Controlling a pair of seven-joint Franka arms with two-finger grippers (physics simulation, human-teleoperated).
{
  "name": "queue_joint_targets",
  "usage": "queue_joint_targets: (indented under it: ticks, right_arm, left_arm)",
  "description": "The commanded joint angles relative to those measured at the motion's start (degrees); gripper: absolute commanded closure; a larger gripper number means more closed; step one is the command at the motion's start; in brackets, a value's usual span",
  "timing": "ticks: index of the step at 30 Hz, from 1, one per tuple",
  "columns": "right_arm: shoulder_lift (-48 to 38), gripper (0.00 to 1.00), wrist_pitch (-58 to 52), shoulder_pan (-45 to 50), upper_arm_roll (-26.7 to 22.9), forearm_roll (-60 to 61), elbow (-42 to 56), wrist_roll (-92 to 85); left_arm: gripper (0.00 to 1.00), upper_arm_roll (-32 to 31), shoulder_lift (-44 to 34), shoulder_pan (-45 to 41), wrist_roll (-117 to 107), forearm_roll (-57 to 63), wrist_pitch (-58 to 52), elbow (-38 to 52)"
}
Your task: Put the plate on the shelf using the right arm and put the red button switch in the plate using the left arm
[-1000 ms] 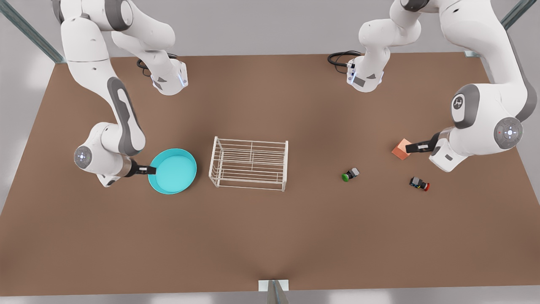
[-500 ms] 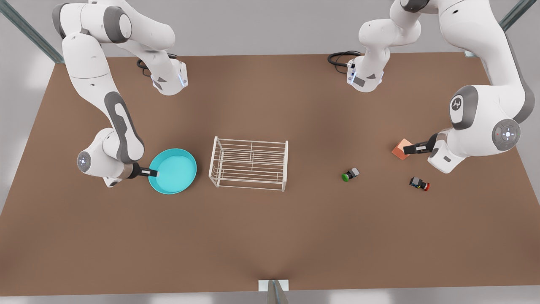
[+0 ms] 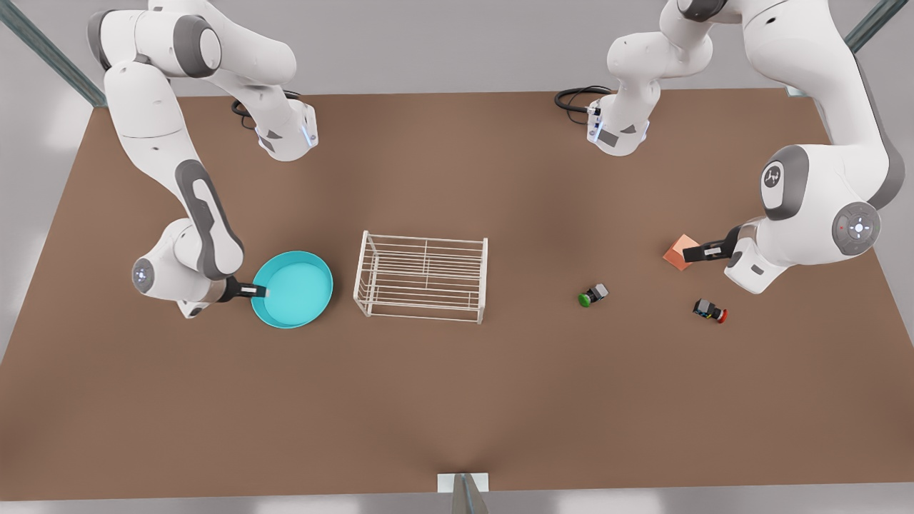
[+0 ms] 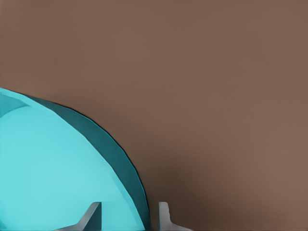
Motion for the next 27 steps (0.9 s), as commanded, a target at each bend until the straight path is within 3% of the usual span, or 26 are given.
queue_joint_targets:
  ticks: [1, 3, 7, 11, 16, 27]
  right_arm:
    - [0.04, 0.44, -0.04, -0.15, 0.1, 0.5, 0.02, -4.14]
    - [0.21, 0.45, -0.04, -0.59, 0.1, 0.5, 0.11, -4.23]
    - [0.21, 0.63, -0.22, -0.94, 0.1, 0.5, 0.11, -4.85]
    - [0.12, 0.71, -0.66, -0.94, 0.02, 0.58, 0.11, -5.81]
    - [-0.75, 0.77, -2.77, -0.85, 0.1, 0.59, 0.37, -5.9]
    - [-4.8, 0.79, -8.65, -0.94, -0.07, 0.59, 0.98, -6.6]
  left_arm:
    - [0.0, -0.01, -0.06, 0.0, -0.84, 0.04, 0.05, 0.02]
    - [0.0, -0.01, -0.06, 0.0, -0.84, 0.04, -0.04, 0.02]
    - [0.0, -0.01, -0.06, 0.0, -0.84, 0.04, -0.04, 0.02]
    - [0.0, -0.01, 0.03, 0.09, -0.84, 0.04, 0.05, 0.03]
    - [0.0, 0.07, 0.03, 0.09, -0.84, 0.21, 0.05, 0.38]
    - [0.0, 0.16, 0.12, 0.27, -0.84, 0.21, -0.04, 0.38]
